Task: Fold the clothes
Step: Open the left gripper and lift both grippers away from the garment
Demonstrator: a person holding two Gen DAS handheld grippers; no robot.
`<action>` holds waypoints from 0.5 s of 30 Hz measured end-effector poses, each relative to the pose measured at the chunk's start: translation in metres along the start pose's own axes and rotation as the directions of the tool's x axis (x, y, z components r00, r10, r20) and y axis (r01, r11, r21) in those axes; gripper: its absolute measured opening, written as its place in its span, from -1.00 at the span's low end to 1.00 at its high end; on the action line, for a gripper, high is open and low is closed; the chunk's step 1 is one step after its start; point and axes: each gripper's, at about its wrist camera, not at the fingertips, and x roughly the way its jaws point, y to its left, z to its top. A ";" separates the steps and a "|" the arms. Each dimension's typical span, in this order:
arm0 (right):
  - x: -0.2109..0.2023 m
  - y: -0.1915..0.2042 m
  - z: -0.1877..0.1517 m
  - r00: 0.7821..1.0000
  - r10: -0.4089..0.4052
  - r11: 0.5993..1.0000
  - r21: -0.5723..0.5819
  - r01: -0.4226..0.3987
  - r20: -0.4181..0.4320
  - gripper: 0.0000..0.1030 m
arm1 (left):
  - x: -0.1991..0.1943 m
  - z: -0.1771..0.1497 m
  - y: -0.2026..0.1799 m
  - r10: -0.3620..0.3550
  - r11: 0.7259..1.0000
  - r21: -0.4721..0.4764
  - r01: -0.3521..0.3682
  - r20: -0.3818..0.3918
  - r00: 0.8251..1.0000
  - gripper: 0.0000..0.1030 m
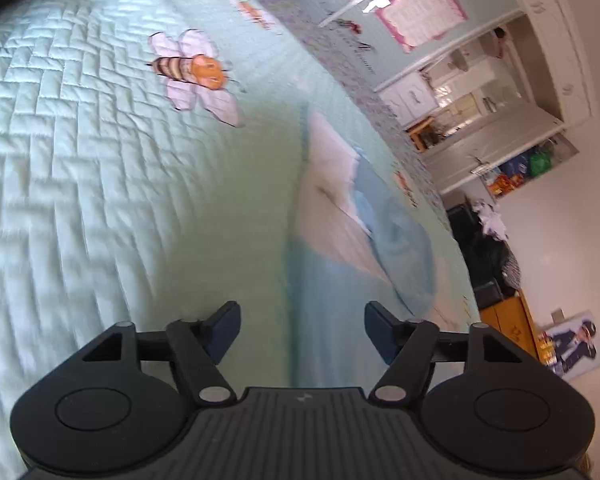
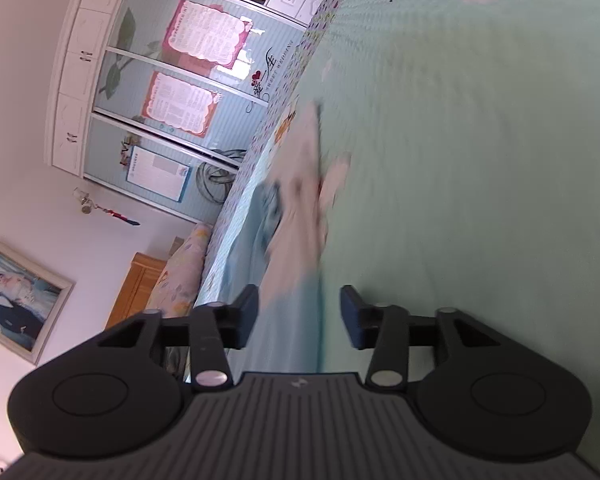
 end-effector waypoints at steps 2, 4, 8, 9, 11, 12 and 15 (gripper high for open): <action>-0.020 0.011 -0.027 1.000 0.002 1.000 -0.004 -0.002 0.004 0.31 | -0.018 -0.024 -0.026 0.017 0.996 0.083 -0.018 0.014 1.000 0.81; -0.032 0.024 -0.051 1.000 0.007 1.000 -0.029 -0.007 -0.026 0.43 | -0.032 -0.046 -0.050 0.072 0.984 0.160 -0.077 0.034 0.997 0.98; -0.045 0.046 -0.086 0.994 -0.028 0.994 -0.106 0.016 -0.108 0.45 | -0.048 -0.080 -0.068 0.122 0.964 0.239 -0.119 0.003 0.993 0.99; -0.048 0.047 -0.091 0.993 -0.024 0.995 -0.100 0.012 -0.117 0.46 | -0.051 -0.087 -0.069 0.122 0.964 0.238 -0.116 -0.009 0.993 0.99; -0.055 0.045 -0.100 0.991 -0.013 0.997 -0.080 0.002 -0.130 0.48 | -0.050 -0.096 -0.060 0.133 0.976 0.180 -0.122 -0.052 0.990 0.99; -0.058 0.043 -0.104 0.991 -0.012 0.998 -0.068 0.003 -0.133 0.48 | -0.049 -0.100 -0.055 0.142 0.980 0.148 -0.130 -0.077 0.987 0.99; -0.063 0.036 -0.113 0.991 0.006 1.000 -0.018 -0.008 -0.133 0.48 | -0.046 -0.110 -0.042 0.157 0.986 0.080 -0.147 -0.134 0.978 0.98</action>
